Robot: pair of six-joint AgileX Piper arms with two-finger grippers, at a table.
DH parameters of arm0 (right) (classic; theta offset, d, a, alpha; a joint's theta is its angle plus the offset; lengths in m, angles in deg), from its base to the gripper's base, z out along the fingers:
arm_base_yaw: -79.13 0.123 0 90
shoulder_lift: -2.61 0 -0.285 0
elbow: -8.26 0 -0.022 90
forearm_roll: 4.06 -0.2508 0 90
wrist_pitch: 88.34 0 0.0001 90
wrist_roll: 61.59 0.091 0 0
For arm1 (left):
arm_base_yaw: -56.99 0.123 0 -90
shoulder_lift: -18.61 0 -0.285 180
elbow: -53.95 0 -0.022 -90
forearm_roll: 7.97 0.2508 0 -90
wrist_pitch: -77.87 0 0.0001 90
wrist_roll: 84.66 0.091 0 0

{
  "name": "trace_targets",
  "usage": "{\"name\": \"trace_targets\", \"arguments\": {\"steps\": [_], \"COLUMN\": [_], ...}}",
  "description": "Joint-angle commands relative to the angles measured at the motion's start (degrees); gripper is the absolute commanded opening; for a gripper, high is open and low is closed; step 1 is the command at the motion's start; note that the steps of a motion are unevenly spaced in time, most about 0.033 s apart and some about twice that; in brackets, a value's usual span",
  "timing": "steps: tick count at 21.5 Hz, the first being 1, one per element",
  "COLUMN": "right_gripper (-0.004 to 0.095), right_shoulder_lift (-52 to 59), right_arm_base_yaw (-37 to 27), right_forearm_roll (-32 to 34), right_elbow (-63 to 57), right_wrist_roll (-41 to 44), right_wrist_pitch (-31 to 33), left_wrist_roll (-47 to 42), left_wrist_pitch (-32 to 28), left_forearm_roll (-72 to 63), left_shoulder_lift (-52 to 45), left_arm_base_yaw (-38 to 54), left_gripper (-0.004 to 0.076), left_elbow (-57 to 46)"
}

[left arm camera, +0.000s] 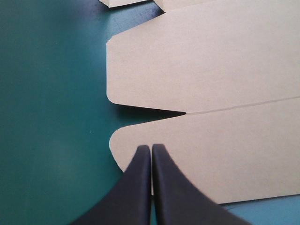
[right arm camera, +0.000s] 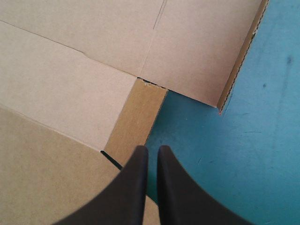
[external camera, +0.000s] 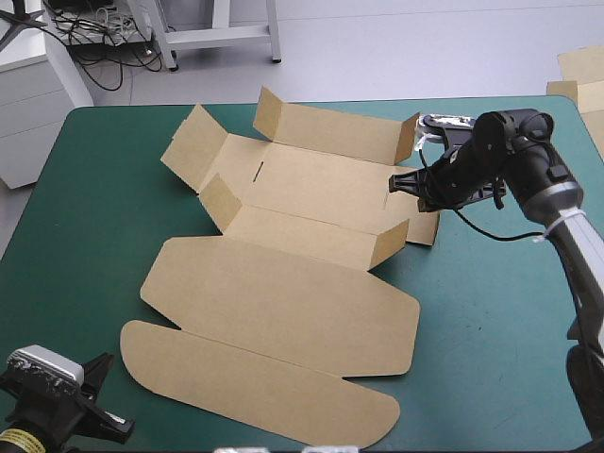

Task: Fold the box

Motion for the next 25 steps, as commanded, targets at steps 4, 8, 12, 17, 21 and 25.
{"name": "trace_targets", "arguments": {"steps": [4, 8, 12, 17, 21, 25], "right_gripper": [0.0437, 0.0661, 0.0660, 0.0651, 0.0634, 0.0578], "right_shoulder_lift": [-0.55, -0.92, -3.59, -10.16, -12.64, -14.16], "right_arm_base_yaw": [0.06, 0.06, 0.06, 0.06, 0.06, 0.06], "right_forearm_roll": [-2.13, -2.59, -5.53, -10.92, -11.75, -15.71], "right_elbow": [2.08, 1.95, 1.37, 1.37, 1.37, 1.37], "right_wrist_roll": [2.23, 4.90, 8.21, 8.21, 8.21, 8.21], "right_wrist_pitch": [0.84, 0.84, 0.84, 0.84, 0.84, 0.84], "left_wrist_roll": [-0.12, -0.12, -0.12, -0.12, -0.12, -0.12], "left_wrist_pitch": [-3.70, -3.70, -3.70, -3.70, -3.70, -3.70], "left_forearm_roll": [0.22, 0.22, 0.22, 0.22, 0.22, 0.22], "left_shoulder_lift": [0.85, 0.85, 0.85, 0.85, 0.85, 0.85], "left_arm_base_yaw": [-0.21, -0.21, -0.21, -0.21, -0.21, -0.21], "left_gripper": [-0.0010, -0.0010, -0.0010, -0.0010, -0.0010, -0.0010], "left_elbow": [1.75, 1.75, 1.75, 1.75, 1.75, 1.75]}}
